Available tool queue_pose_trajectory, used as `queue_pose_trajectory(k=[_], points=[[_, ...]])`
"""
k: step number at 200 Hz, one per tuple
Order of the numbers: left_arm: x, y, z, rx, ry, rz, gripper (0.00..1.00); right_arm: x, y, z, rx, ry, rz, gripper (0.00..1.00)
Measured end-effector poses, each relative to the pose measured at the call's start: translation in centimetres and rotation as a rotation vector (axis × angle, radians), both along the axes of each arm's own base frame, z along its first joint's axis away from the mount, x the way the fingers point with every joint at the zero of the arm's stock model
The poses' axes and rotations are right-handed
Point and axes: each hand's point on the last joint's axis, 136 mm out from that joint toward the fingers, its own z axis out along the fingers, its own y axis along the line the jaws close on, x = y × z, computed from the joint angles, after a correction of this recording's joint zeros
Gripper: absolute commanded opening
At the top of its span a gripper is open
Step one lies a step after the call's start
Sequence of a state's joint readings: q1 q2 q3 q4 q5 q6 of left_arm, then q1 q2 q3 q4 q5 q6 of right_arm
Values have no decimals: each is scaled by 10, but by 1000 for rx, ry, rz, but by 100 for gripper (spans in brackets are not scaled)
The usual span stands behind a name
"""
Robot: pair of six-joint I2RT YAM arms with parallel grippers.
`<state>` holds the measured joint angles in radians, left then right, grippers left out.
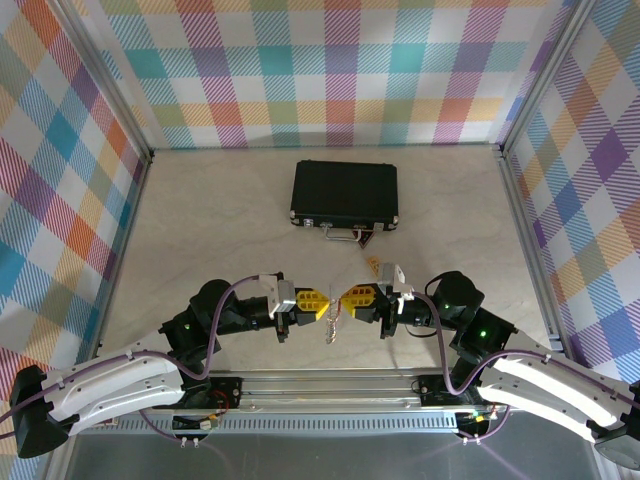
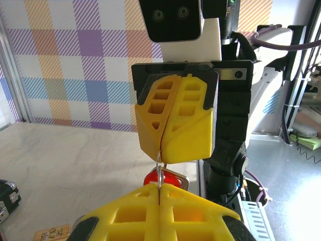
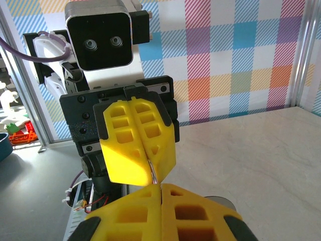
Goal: Put the keys on the keyring
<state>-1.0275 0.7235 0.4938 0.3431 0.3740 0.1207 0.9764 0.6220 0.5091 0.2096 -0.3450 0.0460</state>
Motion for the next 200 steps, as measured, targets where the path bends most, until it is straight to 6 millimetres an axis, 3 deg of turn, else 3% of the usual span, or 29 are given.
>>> queue_pose_trajectory(k=[200], points=[[1, -2, -3, 9, 3, 1, 0, 0, 0, -1, -4, 2, 0, 0]])
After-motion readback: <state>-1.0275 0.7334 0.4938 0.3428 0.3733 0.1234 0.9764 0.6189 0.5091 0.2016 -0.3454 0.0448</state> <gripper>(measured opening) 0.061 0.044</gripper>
